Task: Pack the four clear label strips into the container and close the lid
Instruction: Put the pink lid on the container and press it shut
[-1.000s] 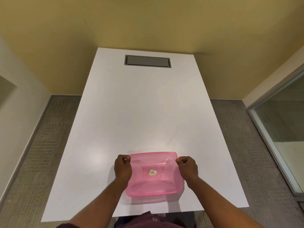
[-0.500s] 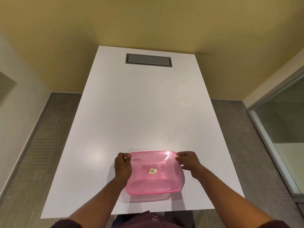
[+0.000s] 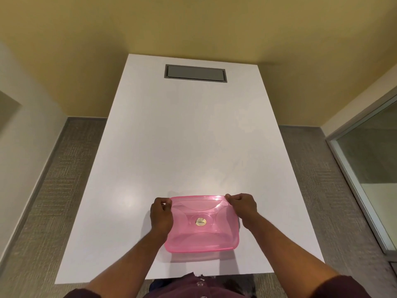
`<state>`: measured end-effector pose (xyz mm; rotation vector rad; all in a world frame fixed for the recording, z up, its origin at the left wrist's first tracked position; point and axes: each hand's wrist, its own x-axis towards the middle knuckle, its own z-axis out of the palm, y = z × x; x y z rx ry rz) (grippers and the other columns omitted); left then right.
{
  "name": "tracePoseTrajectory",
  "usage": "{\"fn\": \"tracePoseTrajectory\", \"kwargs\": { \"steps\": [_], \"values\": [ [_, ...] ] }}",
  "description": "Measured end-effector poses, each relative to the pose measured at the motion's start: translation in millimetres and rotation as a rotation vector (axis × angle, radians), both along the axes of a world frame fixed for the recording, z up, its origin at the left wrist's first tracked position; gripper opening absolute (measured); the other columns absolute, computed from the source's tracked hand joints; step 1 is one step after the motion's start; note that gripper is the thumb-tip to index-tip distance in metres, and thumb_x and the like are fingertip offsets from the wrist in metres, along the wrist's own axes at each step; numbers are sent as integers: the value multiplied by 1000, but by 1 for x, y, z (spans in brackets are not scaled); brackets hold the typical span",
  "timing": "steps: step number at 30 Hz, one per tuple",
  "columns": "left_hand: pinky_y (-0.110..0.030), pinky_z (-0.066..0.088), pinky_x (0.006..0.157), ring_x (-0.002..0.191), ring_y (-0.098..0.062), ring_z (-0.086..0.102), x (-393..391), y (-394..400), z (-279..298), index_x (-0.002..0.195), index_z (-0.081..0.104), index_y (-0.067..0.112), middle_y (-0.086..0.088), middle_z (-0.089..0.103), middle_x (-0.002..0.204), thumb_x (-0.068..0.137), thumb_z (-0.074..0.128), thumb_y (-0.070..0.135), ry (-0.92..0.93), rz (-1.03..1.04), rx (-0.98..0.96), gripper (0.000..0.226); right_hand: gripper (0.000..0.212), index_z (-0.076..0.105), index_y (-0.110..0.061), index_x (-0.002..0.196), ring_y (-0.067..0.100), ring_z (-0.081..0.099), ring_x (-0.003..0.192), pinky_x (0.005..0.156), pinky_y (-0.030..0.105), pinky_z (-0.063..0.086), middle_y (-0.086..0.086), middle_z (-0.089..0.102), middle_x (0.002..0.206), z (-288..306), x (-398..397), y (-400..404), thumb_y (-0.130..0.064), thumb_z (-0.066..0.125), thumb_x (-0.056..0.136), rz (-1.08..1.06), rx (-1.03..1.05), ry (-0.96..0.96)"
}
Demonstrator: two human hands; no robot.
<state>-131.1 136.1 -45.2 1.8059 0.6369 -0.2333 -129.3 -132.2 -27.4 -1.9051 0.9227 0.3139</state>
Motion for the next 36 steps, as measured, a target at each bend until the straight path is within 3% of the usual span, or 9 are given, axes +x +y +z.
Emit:
{"fn": "tracePoseTrajectory", "kwargs": {
  "steps": [4,9,11,13,17,21,30,36],
  "values": [
    [-33,45,76,87,-24,60,12,-2,3,86,57,24,-3,64,93,98,54,17,-10,-5,-7,14,26,77,-10,73,26,71,91,89,45,59,3,77,86,-2,6,-8,-34,84,79,-40,77,-8],
    [-36,50,83,91,-25,61,34,-5,8,94,63,22,-2,66,96,97,57,22,-8,-9,-8,7,30,76,-10,75,24,69,84,83,40,57,-1,75,80,3,23,-8,-39,81,82,-47,29,-33],
    [-38,51,88,94,-25,62,37,-3,9,103,66,19,-2,67,101,98,56,26,-1,-24,13,13,41,74,-4,81,29,66,81,79,37,55,4,72,77,5,24,-6,-44,72,87,-48,-16,-34],
    [-37,50,88,94,-24,61,30,0,11,106,65,16,-2,66,102,99,53,28,-11,-49,78,18,46,73,-7,92,31,67,91,84,39,53,9,74,91,7,15,-3,-50,58,94,-16,-104,-18],
    [-39,46,74,83,-31,59,-5,3,11,88,54,8,-7,62,86,101,42,40,23,-101,233,37,60,63,-12,92,34,64,98,84,39,48,10,70,98,3,-29,16,-60,28,102,66,-317,52],
    [-40,41,73,84,-35,57,-18,-8,15,91,50,6,-9,60,87,101,26,52,149,-68,269,53,69,59,-7,101,38,63,105,90,44,45,17,69,106,-2,-50,34,-62,16,102,-45,-313,108],
    [-45,45,82,97,-43,61,-16,-14,7,104,55,8,-22,67,100,105,22,41,42,-106,397,47,73,62,-6,94,41,65,98,89,46,47,19,71,100,-12,-46,41,-62,14,101,-97,-425,65],
    [-45,47,79,91,-42,61,-16,-14,5,100,55,11,-21,67,94,104,19,41,18,-118,436,47,67,60,-8,98,40,64,96,82,43,44,17,70,99,-14,-46,42,-58,16,103,-92,-449,67]
  ]
}}
